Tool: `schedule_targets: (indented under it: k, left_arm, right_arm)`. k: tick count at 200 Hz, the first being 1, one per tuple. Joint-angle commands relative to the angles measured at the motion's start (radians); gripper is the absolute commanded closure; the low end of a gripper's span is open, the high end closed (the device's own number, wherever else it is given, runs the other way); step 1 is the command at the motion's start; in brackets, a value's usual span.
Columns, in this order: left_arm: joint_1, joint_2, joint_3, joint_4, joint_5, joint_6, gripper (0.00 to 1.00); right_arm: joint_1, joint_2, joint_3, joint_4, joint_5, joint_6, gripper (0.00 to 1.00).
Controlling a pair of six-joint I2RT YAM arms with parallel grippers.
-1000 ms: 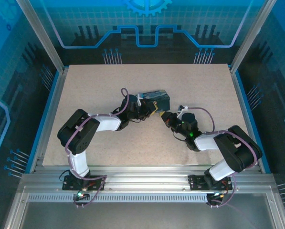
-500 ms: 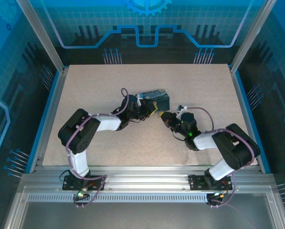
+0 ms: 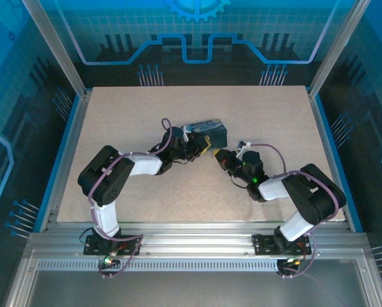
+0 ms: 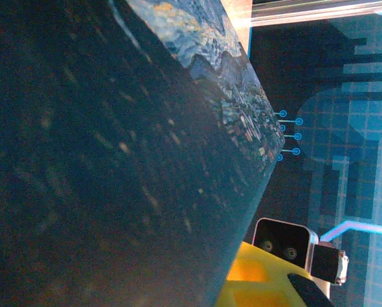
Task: Unlock the padlock with the key
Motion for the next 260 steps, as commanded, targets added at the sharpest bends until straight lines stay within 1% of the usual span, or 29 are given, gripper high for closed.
schedule_targets:
  k: [1, 40, 104, 147, 202, 239, 260]
  left_arm:
    - [-0.003, 0.013, -0.014, 0.065, 0.041, -0.011, 1.00]
    - [-0.003, 0.016, -0.019, 0.079, 0.044, -0.017, 1.00]
    - [-0.002, 0.016, -0.023, 0.087, 0.049, -0.020, 1.00]
    - [-0.001, 0.015, -0.022, 0.105, 0.058, -0.031, 1.00]
    - [-0.001, 0.013, -0.022, 0.109, 0.065, -0.032, 1.00]
    - [-0.010, 0.016, -0.020, 0.123, 0.100, -0.041, 1.00]
    - [-0.024, 0.015, -0.029, 0.121, 0.113, -0.036, 1.00]
  right_arm:
    - [0.001, 0.023, 0.031, 0.090, 0.013, 0.034, 1.00]
    - [0.001, 0.073, 0.023, 0.186, 0.020, 0.106, 1.00]
    - [0.002, 0.126, 0.013, 0.267, 0.029, 0.172, 1.00]
    - [0.004, 0.207, 0.009, 0.371, 0.041, 0.262, 1.00]
    - [0.005, 0.236, 0.019, 0.370, 0.050, 0.295, 1.00]
    - [0.003, 0.236, 0.079, 0.245, 0.026, 0.285, 1.00]
    - [0.005, 0.251, 0.105, 0.234, 0.022, 0.284, 1.00]
